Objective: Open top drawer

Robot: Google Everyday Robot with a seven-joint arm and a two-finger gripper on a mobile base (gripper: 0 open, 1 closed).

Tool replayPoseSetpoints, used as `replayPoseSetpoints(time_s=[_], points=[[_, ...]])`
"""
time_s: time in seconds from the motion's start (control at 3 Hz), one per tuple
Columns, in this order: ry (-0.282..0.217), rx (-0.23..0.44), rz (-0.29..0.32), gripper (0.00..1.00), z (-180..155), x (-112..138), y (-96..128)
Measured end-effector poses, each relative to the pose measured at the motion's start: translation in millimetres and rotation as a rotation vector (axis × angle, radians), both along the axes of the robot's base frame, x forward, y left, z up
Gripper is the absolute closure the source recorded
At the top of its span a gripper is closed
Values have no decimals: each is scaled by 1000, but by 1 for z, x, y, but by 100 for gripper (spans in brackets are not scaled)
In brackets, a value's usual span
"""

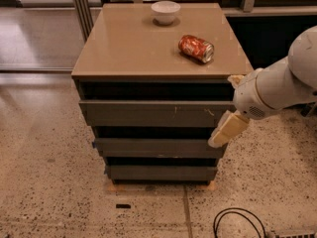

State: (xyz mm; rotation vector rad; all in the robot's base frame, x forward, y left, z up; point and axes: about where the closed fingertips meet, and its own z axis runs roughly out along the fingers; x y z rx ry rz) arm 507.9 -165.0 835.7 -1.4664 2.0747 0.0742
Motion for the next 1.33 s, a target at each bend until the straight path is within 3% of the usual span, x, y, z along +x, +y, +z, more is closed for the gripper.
replayPoseSetpoints(time_s=[0.33, 0.67, 1.0, 1.33], points=[[22, 35, 52, 0, -12, -1, 12], [22, 35, 52, 0, -12, -1, 12], [27, 68, 77, 0, -30, 9, 28], [41, 114, 138, 0, -56, 28, 61]])
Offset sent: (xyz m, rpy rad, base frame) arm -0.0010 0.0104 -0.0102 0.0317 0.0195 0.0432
